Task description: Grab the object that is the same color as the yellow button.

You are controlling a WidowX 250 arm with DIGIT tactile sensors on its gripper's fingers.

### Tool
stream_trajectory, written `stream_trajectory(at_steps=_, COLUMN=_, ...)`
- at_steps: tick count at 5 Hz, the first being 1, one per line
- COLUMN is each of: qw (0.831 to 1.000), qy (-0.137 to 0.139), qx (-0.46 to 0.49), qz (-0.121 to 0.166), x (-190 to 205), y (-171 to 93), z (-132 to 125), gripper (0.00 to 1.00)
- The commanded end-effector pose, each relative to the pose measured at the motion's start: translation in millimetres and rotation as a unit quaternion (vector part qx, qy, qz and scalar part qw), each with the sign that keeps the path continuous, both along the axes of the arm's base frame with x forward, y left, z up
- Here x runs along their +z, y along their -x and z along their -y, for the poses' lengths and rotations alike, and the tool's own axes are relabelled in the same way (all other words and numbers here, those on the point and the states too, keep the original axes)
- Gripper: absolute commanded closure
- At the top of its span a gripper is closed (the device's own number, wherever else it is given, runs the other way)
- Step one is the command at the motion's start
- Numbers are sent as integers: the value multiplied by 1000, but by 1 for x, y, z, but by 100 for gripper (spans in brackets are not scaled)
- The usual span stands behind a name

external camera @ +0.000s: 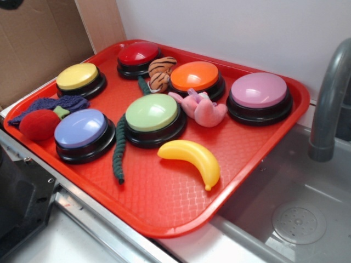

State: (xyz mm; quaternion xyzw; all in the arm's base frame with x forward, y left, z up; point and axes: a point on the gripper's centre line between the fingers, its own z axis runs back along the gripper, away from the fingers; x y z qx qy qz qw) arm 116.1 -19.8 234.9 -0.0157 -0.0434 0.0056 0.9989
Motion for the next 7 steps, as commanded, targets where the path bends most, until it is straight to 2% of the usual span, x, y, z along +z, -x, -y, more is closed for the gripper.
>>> stream_trajectory(at_steps=1, qw=1000, qy=0, qx=0, qz=0, x=0, y=0, z=0, gripper=0)
stream_trajectory(at_steps=2, qw=992, qy=-15, qx=-124, qz=31, x=-7, y=-33, z=19, gripper=0)
stream_trajectory(at_steps=3, qw=967, qy=-53, qx=-248, qz=34, x=-16, y=-60, z=47, gripper=0)
stream_trajectory(at_steps=4, qw=928, qy=-50, qx=-365, qz=62, x=-35, y=-87, z=73, gripper=0)
stream_trajectory(at_steps=5, qw=874, qy=-48, qx=-477, qz=76, x=-62, y=-103, z=93, gripper=0)
stream_trajectory(at_steps=6, qw=807, qy=-21, qx=-579, qz=113, x=-83, y=-109, z=118, gripper=0)
stream_trajectory(at_steps=7, qw=729, qy=-16, qx=-677, qz=101, x=-101, y=-106, z=131, gripper=0)
